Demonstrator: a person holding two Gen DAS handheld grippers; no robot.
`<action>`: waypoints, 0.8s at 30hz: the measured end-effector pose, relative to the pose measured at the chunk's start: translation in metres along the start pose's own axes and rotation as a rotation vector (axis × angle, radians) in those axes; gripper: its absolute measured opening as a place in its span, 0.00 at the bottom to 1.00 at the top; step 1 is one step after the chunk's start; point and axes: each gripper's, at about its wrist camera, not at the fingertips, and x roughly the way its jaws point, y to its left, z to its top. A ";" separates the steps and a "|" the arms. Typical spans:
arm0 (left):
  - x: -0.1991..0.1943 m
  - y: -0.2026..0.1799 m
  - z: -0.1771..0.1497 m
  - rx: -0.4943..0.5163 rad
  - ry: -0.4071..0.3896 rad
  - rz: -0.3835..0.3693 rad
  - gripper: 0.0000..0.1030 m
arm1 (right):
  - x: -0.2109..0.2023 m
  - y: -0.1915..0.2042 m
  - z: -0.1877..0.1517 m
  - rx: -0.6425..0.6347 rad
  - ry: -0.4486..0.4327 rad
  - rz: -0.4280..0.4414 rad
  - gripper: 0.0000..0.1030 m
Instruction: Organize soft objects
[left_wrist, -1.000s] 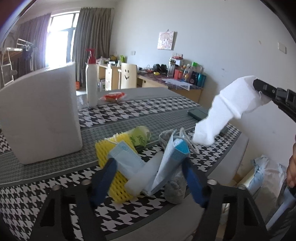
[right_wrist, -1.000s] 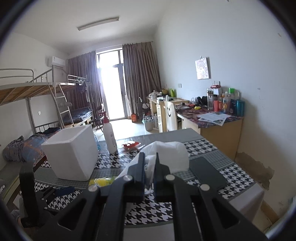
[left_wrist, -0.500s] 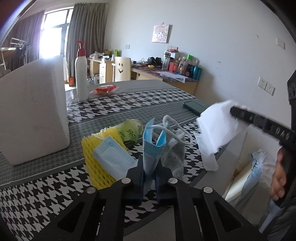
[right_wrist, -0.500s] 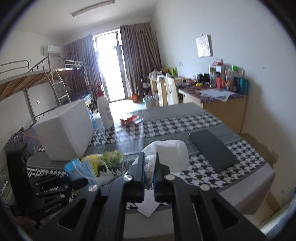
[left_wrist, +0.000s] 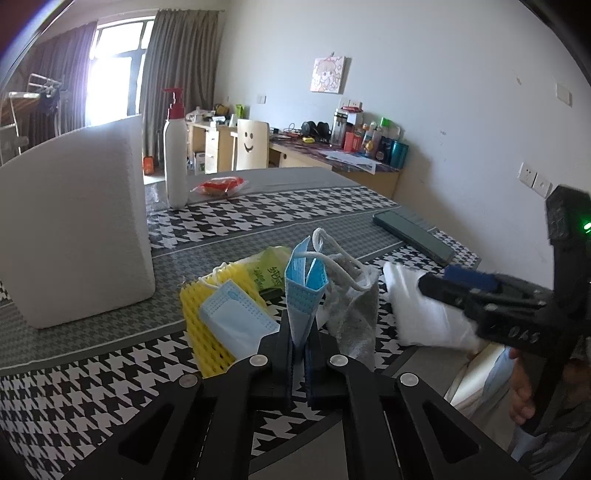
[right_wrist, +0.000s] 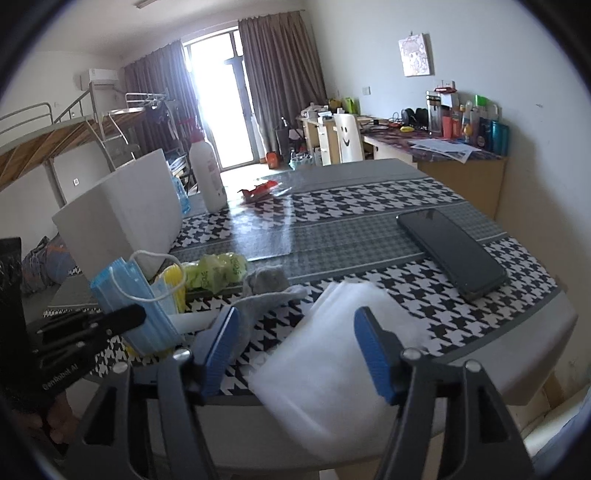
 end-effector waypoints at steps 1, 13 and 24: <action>-0.002 0.000 0.000 0.000 -0.005 -0.001 0.04 | 0.003 0.001 0.000 -0.001 0.012 -0.001 0.67; -0.013 0.002 0.003 0.005 -0.035 -0.004 0.03 | 0.018 -0.004 -0.012 0.027 0.104 -0.118 0.67; -0.017 0.005 0.010 0.000 -0.041 -0.026 0.03 | 0.034 -0.007 -0.018 0.038 0.171 -0.141 0.67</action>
